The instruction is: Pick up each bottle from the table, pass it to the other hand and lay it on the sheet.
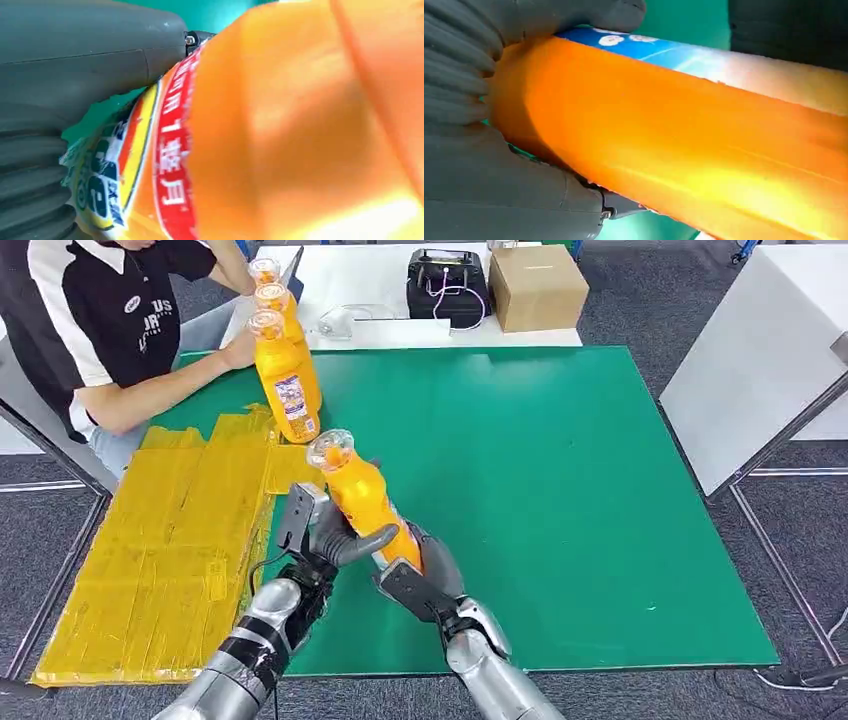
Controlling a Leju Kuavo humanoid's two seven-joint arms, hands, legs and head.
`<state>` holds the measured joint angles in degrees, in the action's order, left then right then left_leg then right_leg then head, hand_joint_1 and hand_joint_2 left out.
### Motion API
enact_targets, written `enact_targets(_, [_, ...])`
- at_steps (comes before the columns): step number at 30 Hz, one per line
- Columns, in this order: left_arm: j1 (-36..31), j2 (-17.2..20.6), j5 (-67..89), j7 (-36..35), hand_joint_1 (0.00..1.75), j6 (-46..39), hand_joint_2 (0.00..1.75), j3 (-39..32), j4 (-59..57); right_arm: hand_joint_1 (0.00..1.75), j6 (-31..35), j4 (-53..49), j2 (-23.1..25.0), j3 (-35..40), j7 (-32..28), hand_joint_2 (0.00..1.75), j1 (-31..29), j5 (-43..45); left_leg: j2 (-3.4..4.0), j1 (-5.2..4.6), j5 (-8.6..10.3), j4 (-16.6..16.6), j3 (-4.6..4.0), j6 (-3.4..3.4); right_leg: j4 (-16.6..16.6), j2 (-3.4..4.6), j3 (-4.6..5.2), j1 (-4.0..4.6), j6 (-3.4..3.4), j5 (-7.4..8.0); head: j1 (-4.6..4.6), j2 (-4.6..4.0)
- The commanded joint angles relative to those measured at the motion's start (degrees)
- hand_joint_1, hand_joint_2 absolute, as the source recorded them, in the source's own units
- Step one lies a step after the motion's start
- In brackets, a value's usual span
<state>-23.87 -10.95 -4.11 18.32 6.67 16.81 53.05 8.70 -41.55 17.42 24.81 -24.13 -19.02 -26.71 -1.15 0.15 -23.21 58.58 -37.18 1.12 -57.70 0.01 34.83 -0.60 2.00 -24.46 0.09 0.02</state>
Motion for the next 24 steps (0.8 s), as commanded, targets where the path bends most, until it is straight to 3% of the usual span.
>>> enact_targets(1, [-4.62,0.38,0.29,0.29,0.00,-0.79,1.75,-2.14,-1.15,1.75,-0.95,4.16,-1.48,2.36,-0.65,1.75,2.15,-0.56,-0.05,0.12,-0.09,-0.04,0.31,-0.04,0.17,-0.15,-0.44,0.14,-0.05,-0.09,0.00,0.00])
enact_targets(15, [-4.73,0.34,0.64,0.43,0.00,-0.24,1.75,-1.88,-2.06,1.75,-1.08,4.57,-1.31,2.18,-0.62,1.75,1.98,-0.71,-0.05,0.06,-0.03,-0.02,0.11,-0.03,0.09,-0.10,-0.18,0.07,-0.03,-0.03,0.00,0.00])
enact_targets(16, [-4.76,0.32,0.82,0.51,1.71,-0.29,1.75,-1.80,-2.43,1.75,-1.08,4.70,-1.25,2.08,-0.65,1.75,1.93,-0.67,-0.06,0.09,-0.07,-0.03,0.23,-0.04,0.13,-0.15,-0.34,0.11,-0.05,-0.08,0.00,0.00])
enact_targets(24, [-4.54,-0.05,1.52,1.07,1.75,0.59,1.75,-0.81,-3.64,1.75,-1.18,4.90,-1.17,1.85,-0.75,1.75,1.70,-0.60,-0.07,0.10,-0.08,-0.04,0.27,-0.04,0.15,-0.17,-0.39,0.12,-0.05,-0.09,0.00,0.00])
